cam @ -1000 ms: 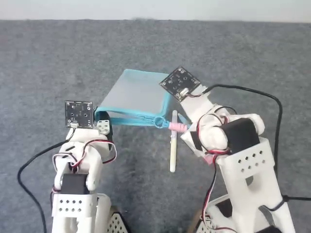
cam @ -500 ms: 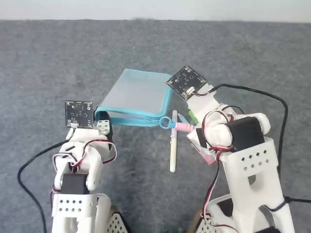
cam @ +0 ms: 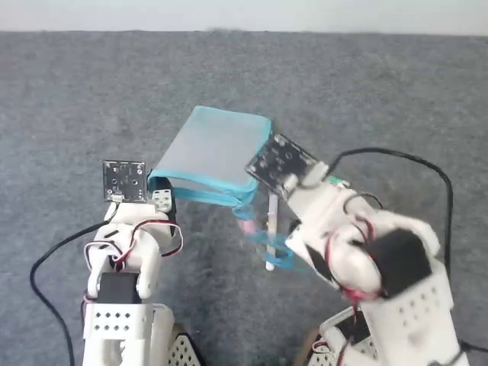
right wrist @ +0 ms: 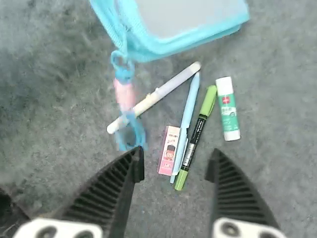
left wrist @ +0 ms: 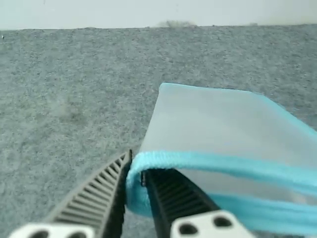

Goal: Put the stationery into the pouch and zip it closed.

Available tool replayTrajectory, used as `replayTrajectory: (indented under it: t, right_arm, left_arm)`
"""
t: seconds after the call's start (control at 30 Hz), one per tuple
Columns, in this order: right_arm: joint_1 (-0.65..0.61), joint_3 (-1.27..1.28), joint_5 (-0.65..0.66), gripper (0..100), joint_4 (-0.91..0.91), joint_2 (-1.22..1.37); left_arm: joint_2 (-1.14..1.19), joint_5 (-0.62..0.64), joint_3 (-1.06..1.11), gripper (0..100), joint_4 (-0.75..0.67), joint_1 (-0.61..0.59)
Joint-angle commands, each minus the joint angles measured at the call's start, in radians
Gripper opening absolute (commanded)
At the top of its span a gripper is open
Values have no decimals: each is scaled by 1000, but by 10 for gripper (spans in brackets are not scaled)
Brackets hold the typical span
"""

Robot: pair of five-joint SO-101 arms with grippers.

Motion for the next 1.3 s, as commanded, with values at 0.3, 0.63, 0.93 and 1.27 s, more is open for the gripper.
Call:
replayTrajectory:
  t: [0.3,0.63,0.93,1.27]
  right_arm:
    - [248,282,12,245,-237,275]
    - [383,311,81,242,-453,552]
    - [400,311,83,241,-621,750]
    - [407,311,91,202,-631,886]
  left_arm:
    - [-6,26,-18,12,-31,-106]
    - [-11,26,-18,13,-31,-109]
    - [-11,25,-16,13,-31,-104]
    - [-11,25,-16,13,-31,-103]
